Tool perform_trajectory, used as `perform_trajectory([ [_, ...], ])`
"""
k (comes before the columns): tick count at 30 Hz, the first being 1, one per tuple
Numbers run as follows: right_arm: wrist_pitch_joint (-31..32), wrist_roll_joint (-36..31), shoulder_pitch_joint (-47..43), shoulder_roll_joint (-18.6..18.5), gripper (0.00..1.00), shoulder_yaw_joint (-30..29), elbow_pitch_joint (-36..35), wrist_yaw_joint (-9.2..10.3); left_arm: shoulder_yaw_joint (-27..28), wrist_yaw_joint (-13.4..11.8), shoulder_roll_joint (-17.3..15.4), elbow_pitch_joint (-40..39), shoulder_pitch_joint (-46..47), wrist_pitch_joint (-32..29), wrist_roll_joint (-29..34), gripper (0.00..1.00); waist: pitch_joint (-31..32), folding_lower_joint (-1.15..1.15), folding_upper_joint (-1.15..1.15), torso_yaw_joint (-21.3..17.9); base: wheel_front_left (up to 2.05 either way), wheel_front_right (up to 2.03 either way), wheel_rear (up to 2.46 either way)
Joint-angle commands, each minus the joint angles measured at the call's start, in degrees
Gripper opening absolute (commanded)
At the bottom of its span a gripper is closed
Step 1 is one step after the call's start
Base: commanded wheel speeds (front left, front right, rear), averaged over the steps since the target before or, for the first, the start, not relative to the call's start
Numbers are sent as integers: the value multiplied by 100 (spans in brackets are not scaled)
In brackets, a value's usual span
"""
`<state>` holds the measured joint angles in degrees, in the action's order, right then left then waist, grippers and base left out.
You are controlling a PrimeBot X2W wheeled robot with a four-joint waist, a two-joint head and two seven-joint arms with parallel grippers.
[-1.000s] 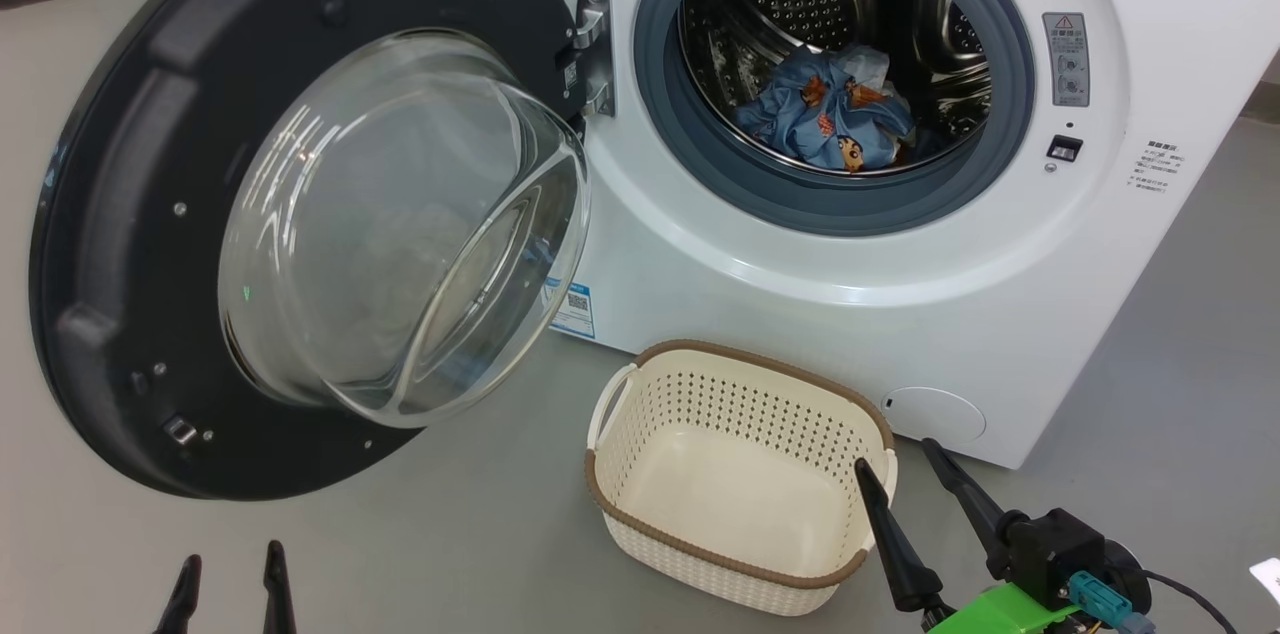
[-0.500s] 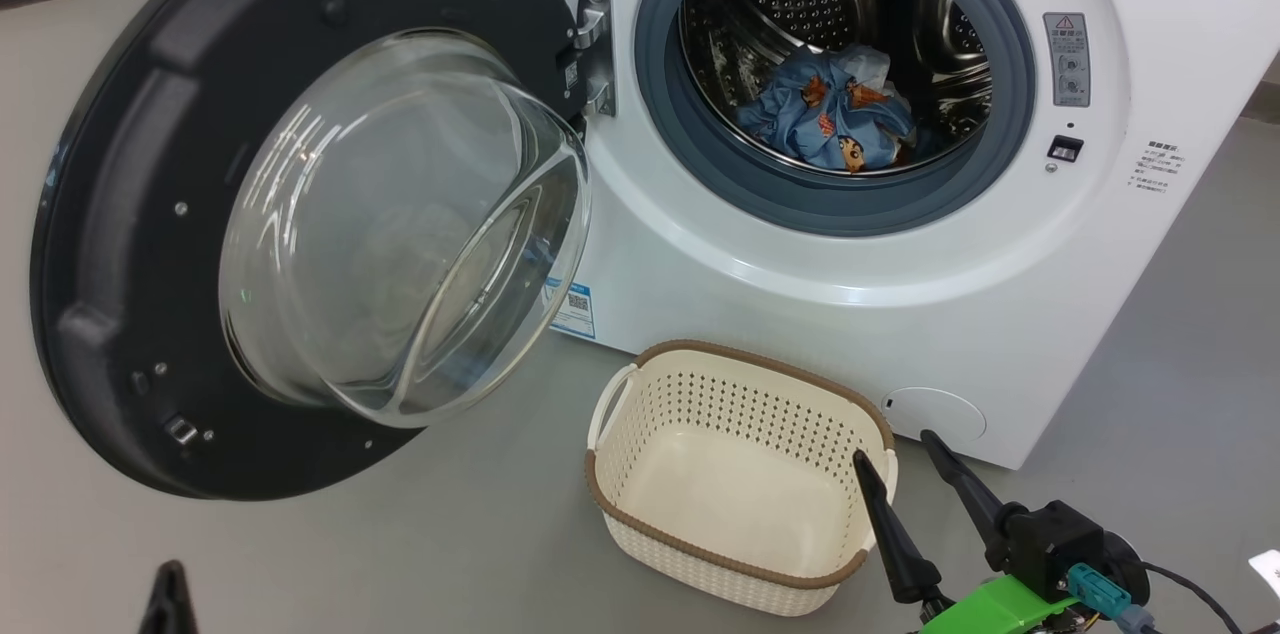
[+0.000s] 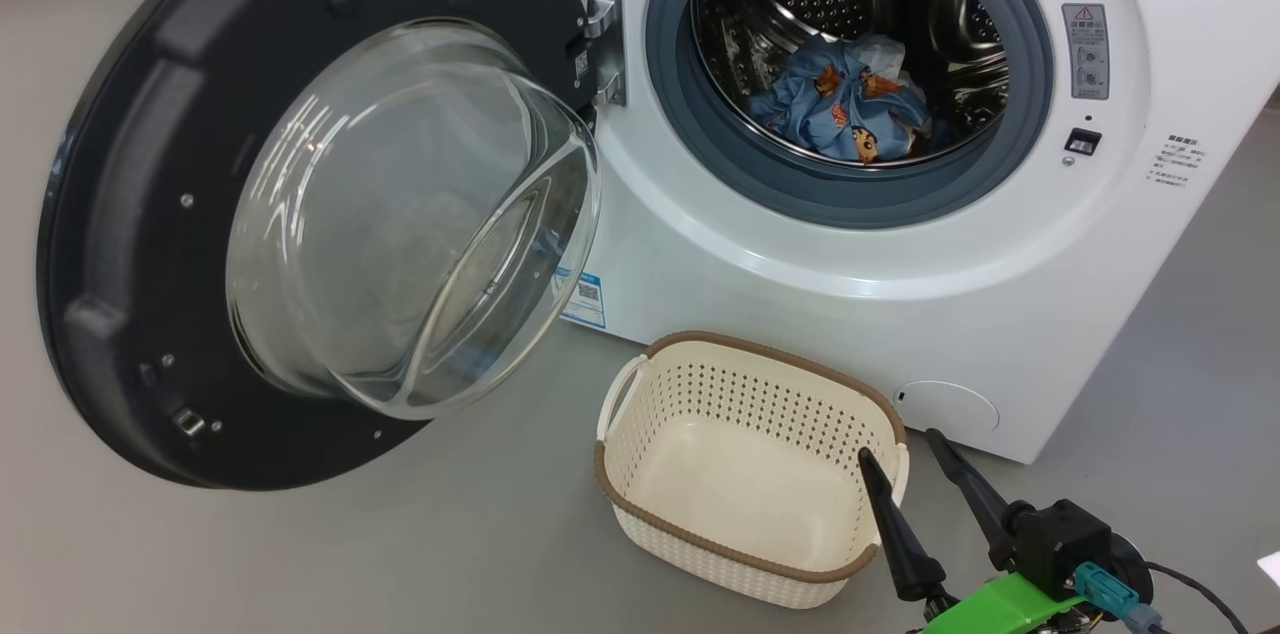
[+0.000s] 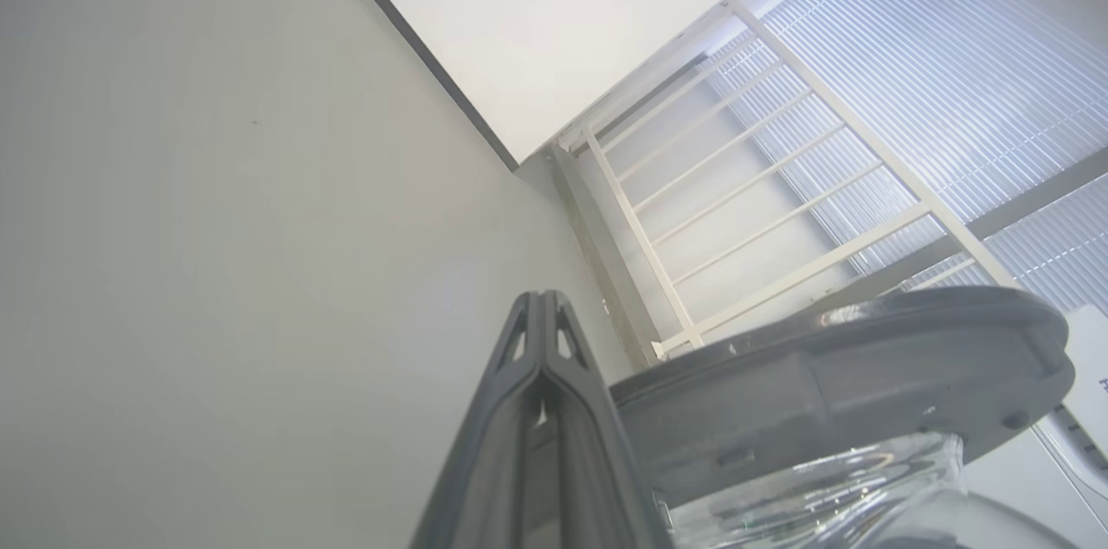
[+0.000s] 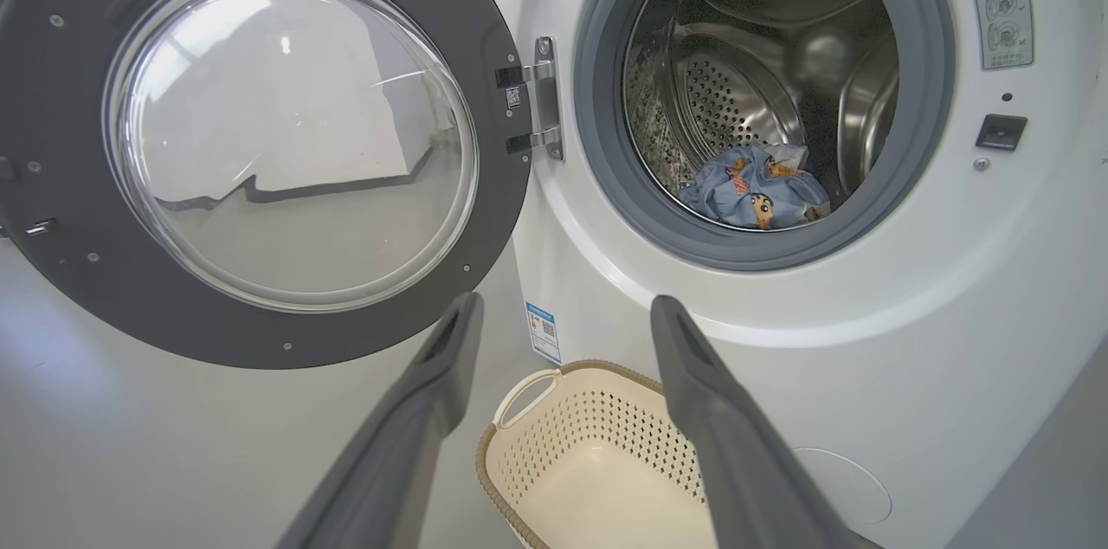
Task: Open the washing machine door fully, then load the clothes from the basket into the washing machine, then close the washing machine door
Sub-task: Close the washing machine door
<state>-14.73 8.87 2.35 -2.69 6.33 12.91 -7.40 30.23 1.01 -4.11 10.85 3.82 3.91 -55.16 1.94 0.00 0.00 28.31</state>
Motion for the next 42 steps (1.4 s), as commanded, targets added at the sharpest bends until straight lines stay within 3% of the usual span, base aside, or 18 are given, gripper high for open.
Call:
perform_trajectory([
  [1,-27,29,108,-19,100,105,-154,-9,204,-21,-284,-142,226,-21,10,0,-10,0,0,6,0,0,0],
  [4,-27,36,119,-19,100,112,-143,-9,775,-365,-745,175,689,-377,-591,0,-46,0,0,26,0,0,0],
  [7,-27,33,126,-19,100,121,-139,-9,1073,-488,-1056,497,1184,-788,-1179,0,-58,0,0,32,0,0,0],
  [14,-27,49,38,-19,100,114,-172,-9,1603,-455,-1707,1431,2262,-1470,-2318,0,-138,0,0,-18,0,0,0],
  [22,-27,-66,111,-19,100,168,-116,-9,1582,-281,-2262,2406,2985,-1661,-2520,0,-406,0,0,-293,0,0,0],
  [33,-27,-222,320,-19,100,212,-50,-9,1227,72,-2358,3423,3619,-1787,-2467,0,-688,0,0,-631,0,0,0],
  [42,-27,-261,359,-19,100,157,-45,-9,1115,360,-2389,4119,3884,-2499,-2724,0,-745,0,0,-716,0,0,0],
])
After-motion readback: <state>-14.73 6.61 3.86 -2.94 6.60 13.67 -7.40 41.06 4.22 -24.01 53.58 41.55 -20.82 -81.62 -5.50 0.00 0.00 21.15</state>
